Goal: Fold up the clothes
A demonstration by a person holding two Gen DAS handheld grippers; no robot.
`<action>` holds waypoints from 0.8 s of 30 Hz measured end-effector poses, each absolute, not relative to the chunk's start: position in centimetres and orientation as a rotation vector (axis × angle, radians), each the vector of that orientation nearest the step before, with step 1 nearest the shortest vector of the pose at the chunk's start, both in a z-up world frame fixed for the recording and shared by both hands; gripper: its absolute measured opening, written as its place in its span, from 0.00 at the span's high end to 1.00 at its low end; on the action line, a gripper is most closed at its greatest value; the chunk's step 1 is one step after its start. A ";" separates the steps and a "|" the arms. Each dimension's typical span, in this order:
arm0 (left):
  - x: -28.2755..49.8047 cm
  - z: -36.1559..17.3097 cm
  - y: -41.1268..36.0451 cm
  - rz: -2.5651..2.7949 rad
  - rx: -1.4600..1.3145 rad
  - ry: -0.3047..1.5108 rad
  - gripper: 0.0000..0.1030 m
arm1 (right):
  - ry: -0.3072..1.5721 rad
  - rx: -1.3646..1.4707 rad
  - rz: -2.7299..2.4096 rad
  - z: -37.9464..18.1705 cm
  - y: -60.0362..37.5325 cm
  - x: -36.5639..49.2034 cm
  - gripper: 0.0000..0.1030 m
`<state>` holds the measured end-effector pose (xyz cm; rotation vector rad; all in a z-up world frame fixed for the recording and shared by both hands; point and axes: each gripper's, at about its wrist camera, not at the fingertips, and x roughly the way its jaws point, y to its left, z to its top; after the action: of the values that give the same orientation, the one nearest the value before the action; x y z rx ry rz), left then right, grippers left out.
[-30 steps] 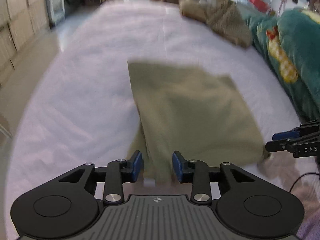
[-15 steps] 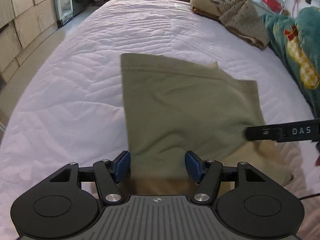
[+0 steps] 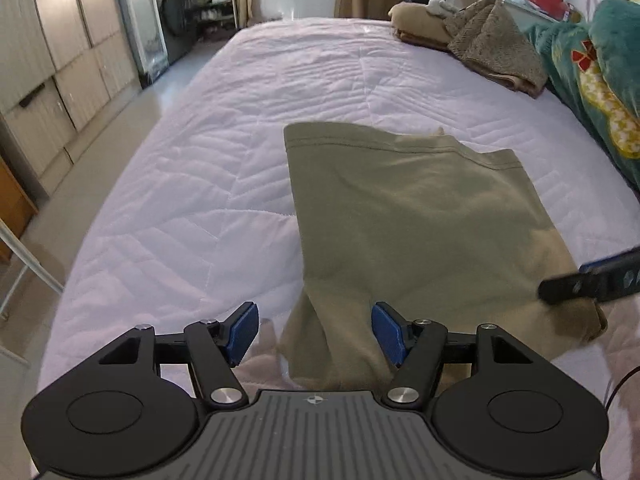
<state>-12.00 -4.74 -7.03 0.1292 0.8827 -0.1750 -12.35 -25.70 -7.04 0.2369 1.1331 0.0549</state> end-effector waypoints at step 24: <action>-16.0 -5.5 -3.1 -0.101 0.031 0.885 0.33 | 1.085 0.393 -0.025 -4.2 -26.3 -10.6 0.10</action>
<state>-16.02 -3.12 -5.52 0.0314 0.8852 -0.1010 -10.59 -26.35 -4.16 0.3929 1.0847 -0.0252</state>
